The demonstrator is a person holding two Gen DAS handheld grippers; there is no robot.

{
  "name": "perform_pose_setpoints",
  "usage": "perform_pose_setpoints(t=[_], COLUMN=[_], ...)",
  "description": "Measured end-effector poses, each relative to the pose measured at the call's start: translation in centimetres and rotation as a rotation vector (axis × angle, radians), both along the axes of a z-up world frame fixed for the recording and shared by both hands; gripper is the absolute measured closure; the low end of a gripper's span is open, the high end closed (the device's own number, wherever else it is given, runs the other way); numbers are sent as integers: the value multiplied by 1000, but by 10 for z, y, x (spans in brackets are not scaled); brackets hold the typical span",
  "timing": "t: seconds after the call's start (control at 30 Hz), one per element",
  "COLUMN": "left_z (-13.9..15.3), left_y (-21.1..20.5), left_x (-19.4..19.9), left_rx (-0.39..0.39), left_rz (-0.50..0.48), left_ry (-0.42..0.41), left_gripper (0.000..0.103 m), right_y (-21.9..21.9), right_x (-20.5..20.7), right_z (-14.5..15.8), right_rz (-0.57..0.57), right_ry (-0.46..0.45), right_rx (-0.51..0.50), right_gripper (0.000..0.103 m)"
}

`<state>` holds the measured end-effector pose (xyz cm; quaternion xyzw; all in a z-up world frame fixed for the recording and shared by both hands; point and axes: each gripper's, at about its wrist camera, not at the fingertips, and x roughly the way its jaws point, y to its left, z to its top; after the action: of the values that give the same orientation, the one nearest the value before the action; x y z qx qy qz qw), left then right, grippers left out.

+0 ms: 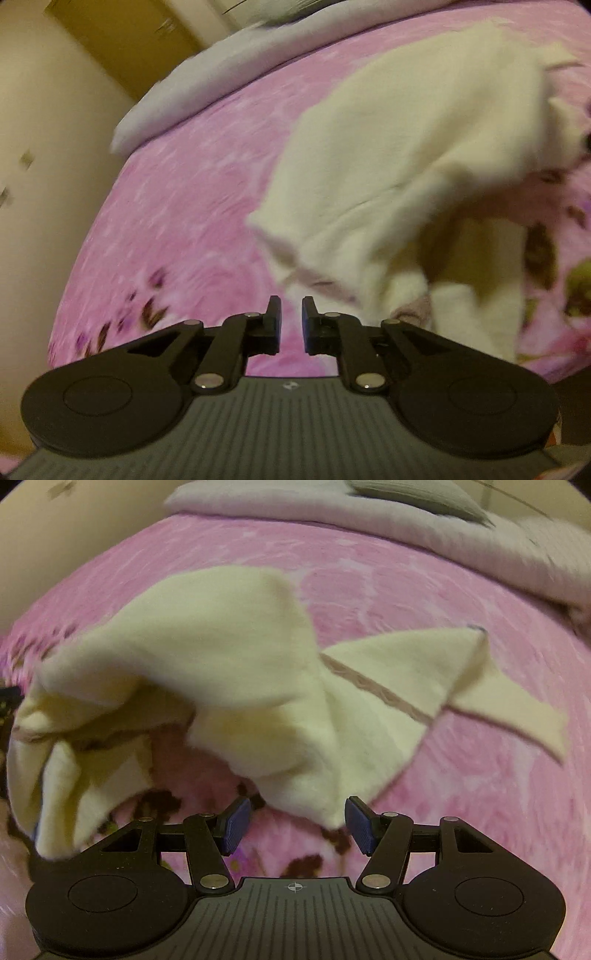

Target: Fold clothes

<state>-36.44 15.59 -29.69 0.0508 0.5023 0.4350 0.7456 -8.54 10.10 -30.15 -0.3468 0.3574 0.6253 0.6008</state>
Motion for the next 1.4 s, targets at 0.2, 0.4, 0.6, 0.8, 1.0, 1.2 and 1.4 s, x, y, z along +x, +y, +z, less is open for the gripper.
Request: perform_pose_setpoints(t=[0.2, 0.4, 0.6, 0.8, 1.0, 1.2, 1.4], left_z=[-3, -6, 17, -29, -44, -8, -17], left_y=[-44, -55, -82, -58, -28, 16, 25], left_x=[9, 32, 32, 72, 58, -8, -18], left_rx=[21, 2, -35, 19, 33, 125, 59], left_rz=[-198, -268, -327, -312, -287, -95, -93], left_ry=[-20, 52, 67, 122, 111, 61, -8], left_gripper=[71, 72, 70, 61, 96, 96, 90], right_y=[-5, -8, -11, -8, -7, -3, 8], right_x=[-5, 3, 9, 10, 11, 4, -12], right_z=[-22, -23, -17, -18, -15, -14, -29], right_rz=[94, 91, 79, 79, 93, 130, 205], right_ry=[-140, -132, -121, -119, -118, -128, -207], right_rx=[4, -4, 1, 1, 27, 59, 88], right_gripper=[42, 42, 42, 42, 42, 42, 42])
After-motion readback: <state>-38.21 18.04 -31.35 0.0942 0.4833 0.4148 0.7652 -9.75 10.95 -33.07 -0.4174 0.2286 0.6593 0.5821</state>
